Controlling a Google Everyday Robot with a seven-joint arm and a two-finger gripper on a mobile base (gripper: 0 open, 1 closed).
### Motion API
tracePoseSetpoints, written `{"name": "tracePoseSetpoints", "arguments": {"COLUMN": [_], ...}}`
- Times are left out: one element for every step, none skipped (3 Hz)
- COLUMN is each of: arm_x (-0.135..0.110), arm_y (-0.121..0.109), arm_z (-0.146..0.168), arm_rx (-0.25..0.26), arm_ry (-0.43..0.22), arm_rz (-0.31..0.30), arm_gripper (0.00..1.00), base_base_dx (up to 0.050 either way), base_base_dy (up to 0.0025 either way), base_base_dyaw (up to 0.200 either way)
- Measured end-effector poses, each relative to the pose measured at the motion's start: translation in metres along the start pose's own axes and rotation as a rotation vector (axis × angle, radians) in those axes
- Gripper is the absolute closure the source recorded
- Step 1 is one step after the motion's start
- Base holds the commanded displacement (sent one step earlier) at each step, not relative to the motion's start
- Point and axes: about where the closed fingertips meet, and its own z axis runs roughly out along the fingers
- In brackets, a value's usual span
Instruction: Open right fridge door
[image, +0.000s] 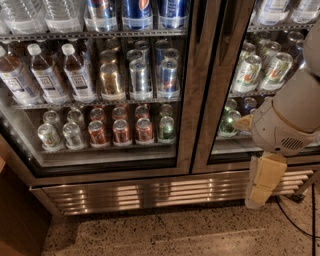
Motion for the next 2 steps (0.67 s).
{"name": "tracePoseSetpoints", "arguments": {"arm_x": [-0.015, -0.042], "arm_y": [0.006, 0.015], "arm_z": [0.007, 0.017], "arm_rx": [-0.105, -0.299], "arm_ry": [-0.129, -0.381], "arm_rz": [-0.09, -0.261], "arm_gripper": [0.0, 0.0], "base_base_dx": [0.0, 0.0], "base_base_dy": [0.0, 0.0], "base_base_dyaw": [0.0, 0.0]}}
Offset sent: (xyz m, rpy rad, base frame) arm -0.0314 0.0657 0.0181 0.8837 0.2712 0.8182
